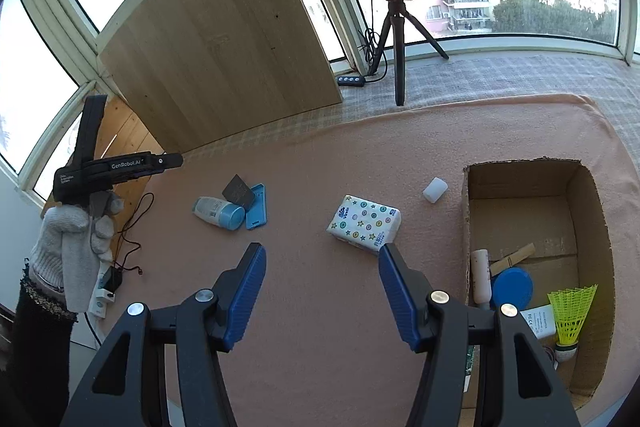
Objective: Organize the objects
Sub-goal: 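Move the open left gripper to the black card beside the lotion tube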
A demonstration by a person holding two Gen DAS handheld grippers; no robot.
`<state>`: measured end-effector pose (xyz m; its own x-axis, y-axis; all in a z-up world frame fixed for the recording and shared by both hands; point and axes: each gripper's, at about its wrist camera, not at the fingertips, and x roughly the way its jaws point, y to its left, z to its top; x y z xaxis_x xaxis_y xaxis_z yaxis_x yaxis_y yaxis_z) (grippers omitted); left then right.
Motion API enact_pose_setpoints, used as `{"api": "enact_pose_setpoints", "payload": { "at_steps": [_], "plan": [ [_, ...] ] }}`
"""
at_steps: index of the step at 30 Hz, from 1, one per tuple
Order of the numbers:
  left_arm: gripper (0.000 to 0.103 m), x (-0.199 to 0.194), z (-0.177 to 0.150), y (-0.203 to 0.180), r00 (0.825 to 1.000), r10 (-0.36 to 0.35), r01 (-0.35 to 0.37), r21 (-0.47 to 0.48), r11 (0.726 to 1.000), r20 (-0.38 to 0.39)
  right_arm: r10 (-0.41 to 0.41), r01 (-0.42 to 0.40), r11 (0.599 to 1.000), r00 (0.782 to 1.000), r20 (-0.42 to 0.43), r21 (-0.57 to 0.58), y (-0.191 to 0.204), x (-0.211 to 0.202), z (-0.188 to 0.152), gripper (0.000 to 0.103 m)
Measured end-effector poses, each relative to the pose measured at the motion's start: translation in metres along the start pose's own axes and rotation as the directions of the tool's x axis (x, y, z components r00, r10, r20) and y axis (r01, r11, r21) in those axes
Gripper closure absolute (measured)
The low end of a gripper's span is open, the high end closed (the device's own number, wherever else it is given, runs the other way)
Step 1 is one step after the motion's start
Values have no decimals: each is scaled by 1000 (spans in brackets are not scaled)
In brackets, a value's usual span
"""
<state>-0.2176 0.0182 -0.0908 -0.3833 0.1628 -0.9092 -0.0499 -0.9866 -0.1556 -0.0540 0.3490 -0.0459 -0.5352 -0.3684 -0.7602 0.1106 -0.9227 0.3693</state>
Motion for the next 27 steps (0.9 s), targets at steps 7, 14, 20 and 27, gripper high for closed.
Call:
{"api": "enact_pose_setpoints", "payload": {
  "at_steps": [7, 14, 20, 27],
  "plan": [
    [42, 78, 18, 13, 993, 37, -38, -5, 999, -108, -43, 45, 997, 998, -34, 66, -13, 15, -14, 48],
    [44, 127, 44, 1, 986, 9, -9, 0, 1000, -167, -109, 114, 989, 992, -67, 89, -20, 27, -30, 48],
    [65, 146, 42, -13, 980, 27, -17, 52, 999, -197, -125, 134, 985, 988, -86, 107, -25, 33, -35, 48],
    [80, 139, 25, -14, 977, 25, -5, 93, 996, -212, -113, 123, 986, 989, -93, 111, -23, 42, -30, 48]
  ]
}}
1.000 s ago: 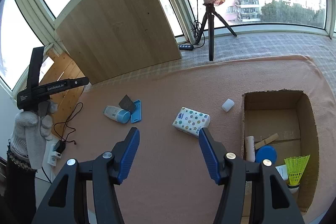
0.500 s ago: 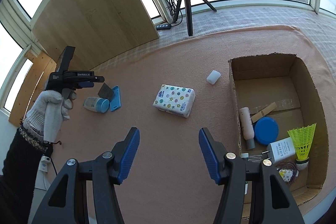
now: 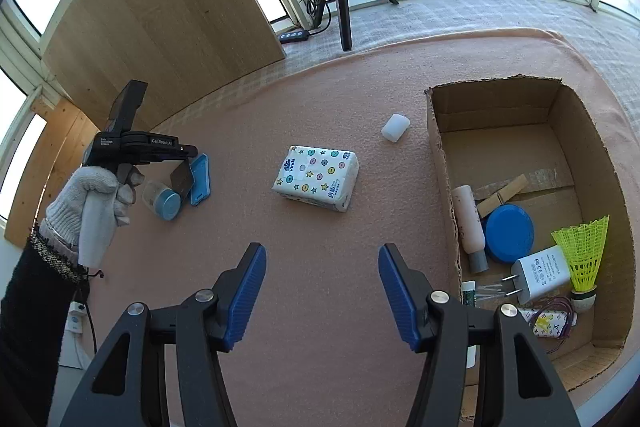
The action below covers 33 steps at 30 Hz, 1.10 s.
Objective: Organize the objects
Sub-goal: 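Move the open left gripper to the black card beside the lotion tube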
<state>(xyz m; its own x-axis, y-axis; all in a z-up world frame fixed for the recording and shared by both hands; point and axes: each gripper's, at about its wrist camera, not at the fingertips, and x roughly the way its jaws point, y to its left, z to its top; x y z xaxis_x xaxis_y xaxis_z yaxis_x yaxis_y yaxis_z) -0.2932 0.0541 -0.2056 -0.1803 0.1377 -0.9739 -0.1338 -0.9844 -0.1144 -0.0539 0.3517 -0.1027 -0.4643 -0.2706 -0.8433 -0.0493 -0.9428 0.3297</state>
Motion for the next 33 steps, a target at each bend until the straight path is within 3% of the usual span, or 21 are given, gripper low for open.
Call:
{"api": "enact_pose_setpoints", "payload": {
  "at_steps": [10, 21, 24, 28, 33],
  "plan": [
    [81, -16, -71, -15, 996, -85, 85, 17, 996, 34, 47, -48, 996, 999, -18, -69, 31, 11, 4, 48],
    [80, -27, -143, -59, 974, -221, 219, 57, 974, 42, 77, -83, 989, 995, -59, -120, 55, 25, -4, 48],
    [80, -44, -159, -47, 974, -213, 210, 36, 977, 80, 78, -84, 989, 995, -60, -120, 56, 25, -5, 48],
    [80, -77, -168, -9, 958, -230, 239, -35, 970, 172, 78, -85, 990, 995, -57, -115, 55, 24, -6, 48],
    [80, -66, -164, 21, 965, -208, 217, -47, 975, 157, 87, -94, 990, 994, -69, -101, 56, 29, -7, 48]
  ]
}}
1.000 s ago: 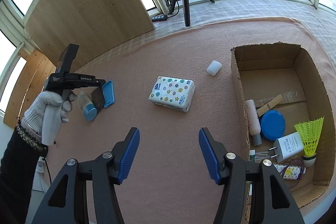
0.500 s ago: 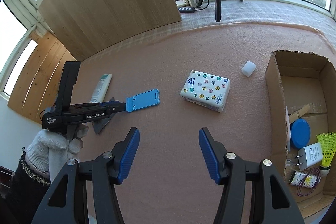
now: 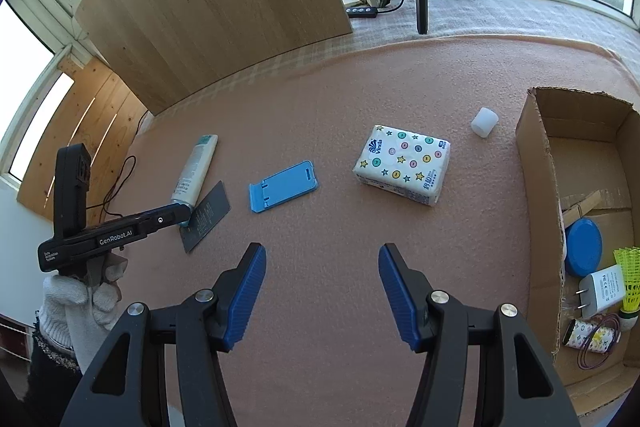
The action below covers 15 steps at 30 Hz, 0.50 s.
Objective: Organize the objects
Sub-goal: 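Move the open left gripper to the black card beside the lotion tube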
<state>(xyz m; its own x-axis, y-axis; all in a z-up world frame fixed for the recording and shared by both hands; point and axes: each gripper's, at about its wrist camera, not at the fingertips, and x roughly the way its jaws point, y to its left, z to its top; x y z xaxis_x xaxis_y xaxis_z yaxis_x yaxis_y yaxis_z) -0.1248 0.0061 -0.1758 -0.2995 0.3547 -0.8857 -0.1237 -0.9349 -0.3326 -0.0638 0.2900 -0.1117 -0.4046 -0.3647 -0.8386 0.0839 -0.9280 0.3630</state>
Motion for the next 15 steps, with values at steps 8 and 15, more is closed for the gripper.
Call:
{"api": "enact_pose_setpoints", "payload": {
  "at_steps": [8, 15],
  "plan": [
    [80, 13, 4, 25, 999, 37, -37, -39, 999, -22, 5, -5, 1000, 1000, -9, -19, 11, 4, -1, 48],
    [79, 20, 7, 31, 998, 61, -62, -52, 997, -18, 1, -1, 1000, 1000, -15, -18, 12, 5, 0, 48]
  ]
}}
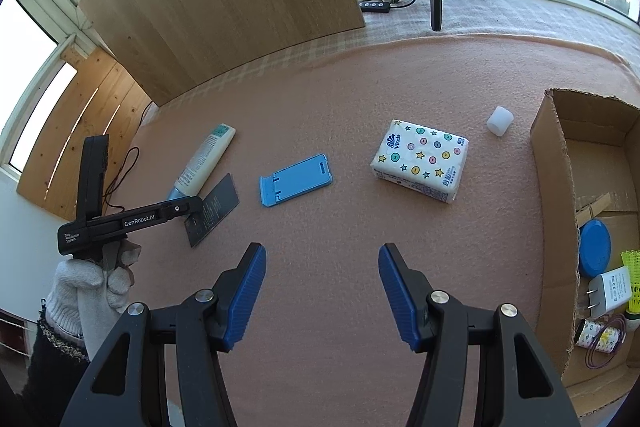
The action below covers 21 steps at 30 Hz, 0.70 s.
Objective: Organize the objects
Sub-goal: 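Move the open left gripper to the black card beside the lotion tube, then close the left gripper on the black card and lift it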
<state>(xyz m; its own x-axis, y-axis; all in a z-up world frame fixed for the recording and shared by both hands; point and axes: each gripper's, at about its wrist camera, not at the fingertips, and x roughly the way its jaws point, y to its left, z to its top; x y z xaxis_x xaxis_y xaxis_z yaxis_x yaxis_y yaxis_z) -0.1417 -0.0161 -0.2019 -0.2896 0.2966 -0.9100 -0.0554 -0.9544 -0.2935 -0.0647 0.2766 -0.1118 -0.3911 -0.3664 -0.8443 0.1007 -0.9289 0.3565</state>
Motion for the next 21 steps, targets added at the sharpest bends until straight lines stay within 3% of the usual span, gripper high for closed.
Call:
{"api": "enact_pose_setpoints", "payload": {
  "at_steps": [3, 6, 10, 13, 21],
  "plan": [
    [79, -1, 1, 5, 1000, 3, -3, -4, 1000, 3, 5, -5, 1000, 1000, -8, 4, 0, 3, 1, 48],
    [66, 2, -1, 7, 998, -51, 50, -9, 999, -26, 18, -18, 1000, 1000, -24, 11, 1, 10, 1, 48],
    [57, 1, -5, 3, 998, -61, 61, 15, 998, -25, 35, -34, 999, 999, -36, 17, 4, 17, 6, 48],
    [43, 2, -5, -2, 997, -68, 70, 47, 996, -35, 42, -41, 999, 998, -43, 19, 7, 22, 11, 48],
    [42, 15, -8, -34, 997, 64, -51, 238, 970, -47, 45, -45, 999, 997, -55, 5, 17, 27, 13, 48]
  ]
}}
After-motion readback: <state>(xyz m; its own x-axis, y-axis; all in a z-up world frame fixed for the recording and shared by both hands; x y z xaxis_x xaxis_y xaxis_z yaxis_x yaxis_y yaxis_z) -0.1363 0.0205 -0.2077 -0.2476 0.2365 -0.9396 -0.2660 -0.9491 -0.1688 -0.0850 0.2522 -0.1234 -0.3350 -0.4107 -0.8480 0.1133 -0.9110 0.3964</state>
